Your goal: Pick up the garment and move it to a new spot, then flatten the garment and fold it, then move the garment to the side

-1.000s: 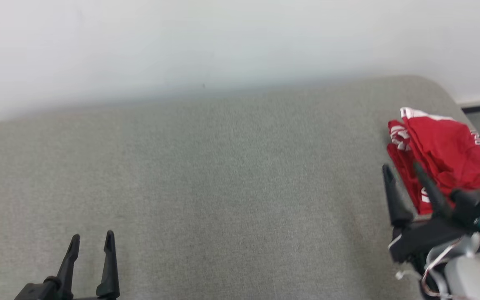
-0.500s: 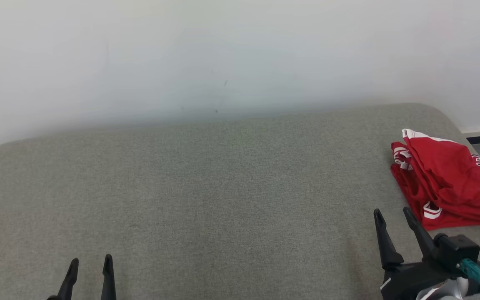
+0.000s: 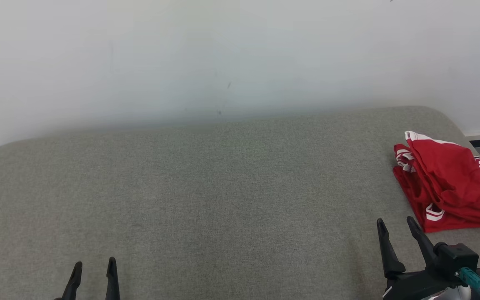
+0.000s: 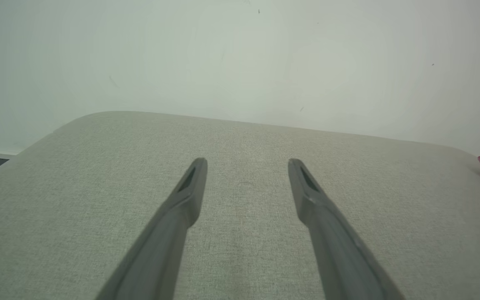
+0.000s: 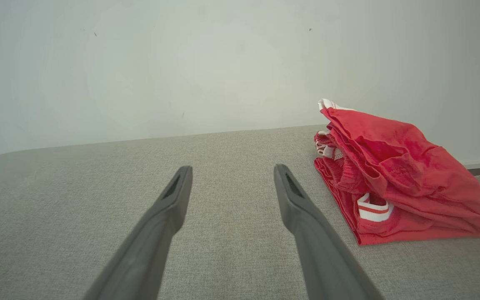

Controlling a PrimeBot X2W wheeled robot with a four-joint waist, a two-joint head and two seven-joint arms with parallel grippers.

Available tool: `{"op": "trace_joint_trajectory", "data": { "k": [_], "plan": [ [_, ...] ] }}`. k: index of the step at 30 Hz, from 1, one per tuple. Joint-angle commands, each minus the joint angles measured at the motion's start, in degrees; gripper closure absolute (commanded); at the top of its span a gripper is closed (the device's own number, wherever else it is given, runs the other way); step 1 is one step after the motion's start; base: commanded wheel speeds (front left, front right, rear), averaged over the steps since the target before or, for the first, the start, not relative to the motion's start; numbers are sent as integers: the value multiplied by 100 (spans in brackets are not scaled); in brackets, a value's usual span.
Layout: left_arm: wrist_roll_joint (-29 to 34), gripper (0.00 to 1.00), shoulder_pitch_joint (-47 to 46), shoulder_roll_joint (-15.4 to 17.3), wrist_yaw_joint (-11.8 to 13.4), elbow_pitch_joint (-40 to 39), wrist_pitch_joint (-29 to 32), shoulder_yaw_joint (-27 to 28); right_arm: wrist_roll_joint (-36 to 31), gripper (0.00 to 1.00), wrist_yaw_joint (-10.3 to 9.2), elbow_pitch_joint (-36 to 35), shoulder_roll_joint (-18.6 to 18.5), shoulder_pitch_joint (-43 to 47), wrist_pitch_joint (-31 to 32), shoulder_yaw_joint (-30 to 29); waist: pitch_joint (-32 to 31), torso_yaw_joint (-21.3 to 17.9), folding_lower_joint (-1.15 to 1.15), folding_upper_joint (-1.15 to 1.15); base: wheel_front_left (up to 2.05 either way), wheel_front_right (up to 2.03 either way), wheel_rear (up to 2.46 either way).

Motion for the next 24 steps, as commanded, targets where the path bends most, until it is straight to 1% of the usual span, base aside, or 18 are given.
{"op": "trace_joint_trajectory", "data": {
  "k": [1, 14, 24],
  "plan": [
    [-31, 0, 62, -8, 39, -30, -1, -24, -3, 0, -15, -21, 28, -6, -36, -22, 11, -4, 0, 0, 0, 0, 0],
    [-108, 0, 63, -8, 192, -33, -1, -156, -43, 0, -15, -3, 37, -67, -6, -39, 24, 30, 0, 0, 0, 0, 0],
    [-135, 0, 65, -7, 181, -60, -1, -169, -32, 0, -15, 2, 20, -95, 7, 13, 40, 43, 0, 0, 0, 0, 0]
  ]
}}
